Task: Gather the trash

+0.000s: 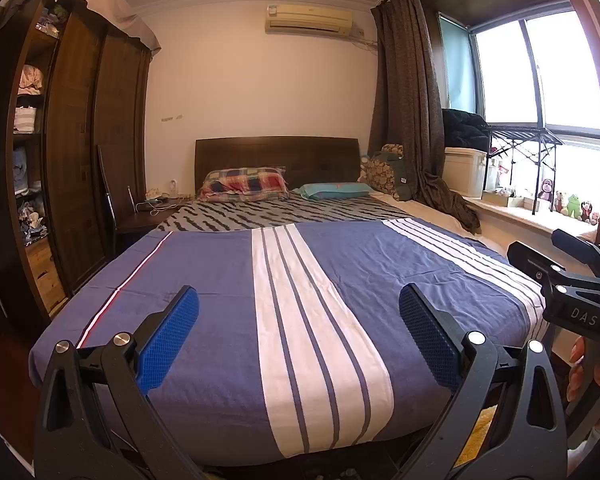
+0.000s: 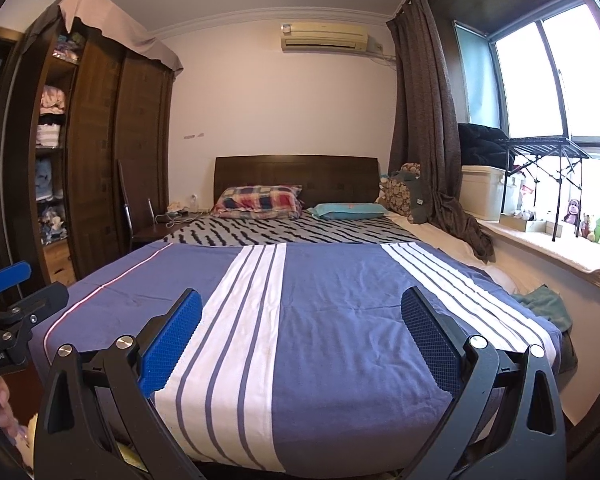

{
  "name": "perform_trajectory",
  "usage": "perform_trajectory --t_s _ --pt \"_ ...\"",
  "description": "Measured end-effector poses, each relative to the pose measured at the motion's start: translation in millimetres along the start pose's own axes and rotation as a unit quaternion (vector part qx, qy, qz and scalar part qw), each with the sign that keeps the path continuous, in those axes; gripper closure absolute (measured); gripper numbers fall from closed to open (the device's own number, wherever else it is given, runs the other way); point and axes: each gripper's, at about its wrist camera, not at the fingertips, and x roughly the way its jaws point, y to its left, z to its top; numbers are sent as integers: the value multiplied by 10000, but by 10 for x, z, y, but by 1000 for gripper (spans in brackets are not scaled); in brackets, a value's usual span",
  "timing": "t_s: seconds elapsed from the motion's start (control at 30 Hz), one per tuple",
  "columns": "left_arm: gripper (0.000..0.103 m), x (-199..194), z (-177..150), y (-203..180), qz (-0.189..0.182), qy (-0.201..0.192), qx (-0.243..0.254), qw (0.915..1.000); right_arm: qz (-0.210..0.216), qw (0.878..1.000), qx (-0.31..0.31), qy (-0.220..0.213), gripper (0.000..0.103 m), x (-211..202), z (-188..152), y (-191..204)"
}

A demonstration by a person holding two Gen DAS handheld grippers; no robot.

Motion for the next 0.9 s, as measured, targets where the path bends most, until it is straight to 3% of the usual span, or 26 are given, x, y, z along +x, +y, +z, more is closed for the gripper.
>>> perform_trajectory --t_s 0.9 --pt "8 13 -16 3 -63 52 39 10000 70 10000 33 27 3 23 6 66"
